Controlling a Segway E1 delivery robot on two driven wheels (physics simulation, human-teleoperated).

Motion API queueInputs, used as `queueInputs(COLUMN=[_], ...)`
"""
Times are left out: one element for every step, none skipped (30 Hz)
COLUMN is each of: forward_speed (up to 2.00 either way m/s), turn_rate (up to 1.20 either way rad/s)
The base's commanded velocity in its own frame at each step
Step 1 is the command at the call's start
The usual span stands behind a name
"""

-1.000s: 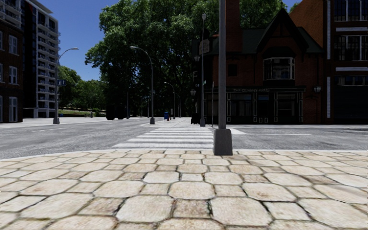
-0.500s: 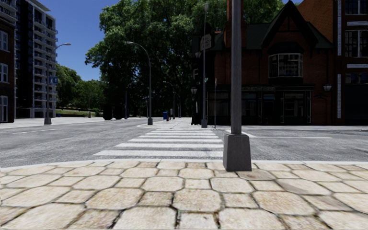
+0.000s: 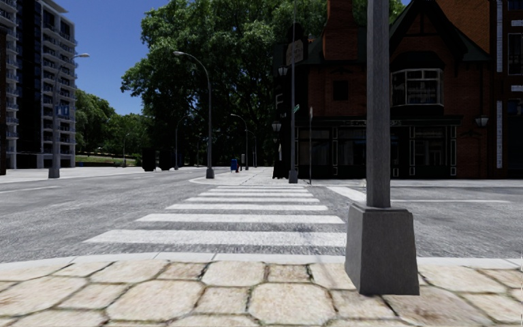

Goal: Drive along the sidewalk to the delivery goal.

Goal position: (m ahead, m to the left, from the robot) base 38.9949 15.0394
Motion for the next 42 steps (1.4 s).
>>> queueInputs(forward_speed=[2.00,2.00,2.00,2.00,2.00,2.00,2.00,2.00,2.00,2.00,2.00,2.00,2.00,2.00,2.00,2.00,2.00,2.00,2.00,2.00,1.96,1.70,1.70,1.46,1.31,1.27,1.27,1.26,1.26,1.25,1.25,1.25,1.25,1.25,1.25,1.25,1.26,1.28,1.31,1.33,1.33,1.38], turn_rate=[0.00,0.00,0.00,0.00,0.00,0.00,0.00,0.00,0.00,0.00,0.00,0.00,0.00,0.00,0.00,0.00,0.00,0.00,0.00,0.00,0.00,0.00,0.00,0.00,0.00,0.00,0.00,0.00,0.00,0.00,0.00,0.00,0.00,0.00,0.00,0.00,0.00,0.00,0.00,0.00,0.00,0.00])
